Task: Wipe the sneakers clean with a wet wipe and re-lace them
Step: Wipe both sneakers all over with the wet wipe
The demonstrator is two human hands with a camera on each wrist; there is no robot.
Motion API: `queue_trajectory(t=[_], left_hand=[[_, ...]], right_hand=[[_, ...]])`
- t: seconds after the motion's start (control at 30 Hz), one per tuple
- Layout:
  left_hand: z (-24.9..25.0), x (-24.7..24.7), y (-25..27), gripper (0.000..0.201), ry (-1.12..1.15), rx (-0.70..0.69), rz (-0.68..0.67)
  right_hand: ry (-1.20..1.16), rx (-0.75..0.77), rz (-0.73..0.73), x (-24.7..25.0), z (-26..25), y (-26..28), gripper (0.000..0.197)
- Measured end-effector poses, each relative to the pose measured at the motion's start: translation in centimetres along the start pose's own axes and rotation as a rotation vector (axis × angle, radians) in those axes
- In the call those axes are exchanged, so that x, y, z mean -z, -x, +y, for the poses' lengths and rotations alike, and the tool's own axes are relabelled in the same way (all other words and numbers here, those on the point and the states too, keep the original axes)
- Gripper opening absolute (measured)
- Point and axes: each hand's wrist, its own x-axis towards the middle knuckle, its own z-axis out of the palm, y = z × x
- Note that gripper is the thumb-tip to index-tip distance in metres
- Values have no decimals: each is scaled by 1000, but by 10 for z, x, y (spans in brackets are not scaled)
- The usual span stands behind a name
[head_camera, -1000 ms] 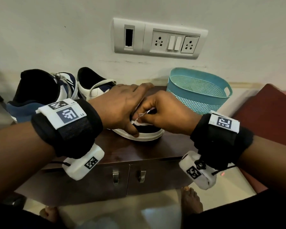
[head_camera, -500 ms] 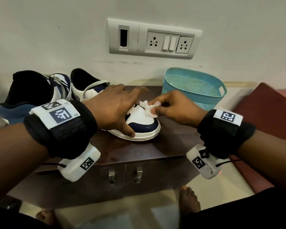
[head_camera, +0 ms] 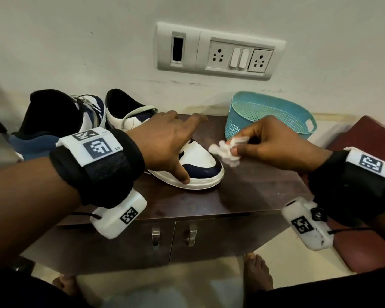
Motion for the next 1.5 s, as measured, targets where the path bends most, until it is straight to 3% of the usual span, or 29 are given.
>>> queue_trajectory(t=[0.07, 0.1, 0.33, 0.5, 0.53, 0.6, 0.67, 0.7, 0.8, 0.97, 1.1, 1.27, 1.4, 1.5], left_hand=[[0, 1, 0, 131, 7, 4, 1], [0, 0, 0, 130, 10, 4, 4], [-2, -2, 3, 131, 11, 0, 5], [-1, -3, -1, 132, -4, 3, 17], [-1, -3, -1, 133, 6, 6, 16], [-2, -1, -1, 133, 20, 7, 9], [-2, 0, 0, 130, 28, 7, 13], [-2, 0, 0, 130, 32, 2, 19], [-4, -1, 3, 130, 39, -14, 26], [-5, -2, 3, 129, 44, -33, 29], [-5, -1, 1, 131, 54, -13, 6], [-5, -1, 1, 130, 37, -27, 9], [-5, -1, 1, 130, 49, -6, 4], [-5, -1, 2, 131, 37, -11, 3]], right_hand=[[-19, -26, 202, -3, 4, -8, 12], [-36, -23, 215, -9, 2, -12, 13], [247, 193, -27, -43, -19, -14, 14], [288, 111, -302, -12, -22, -3, 13], [185, 84, -300, -8, -21, -2, 13], [-27, 44, -97, -5, -17, -5, 11], [-52, 31, 136, -10, -13, -13, 12], [-46, 20, 170, -17, -13, -17, 12], [39, 66, 94, -48, -21, -21, 11], [76, 340, -27, -57, -38, -10, 18], [256, 191, 36, -41, -17, -21, 25], [129, 339, -81, -50, -32, -5, 22], [218, 200, 7, -37, -12, -16, 23], [194, 263, -36, -42, -17, -8, 25]])
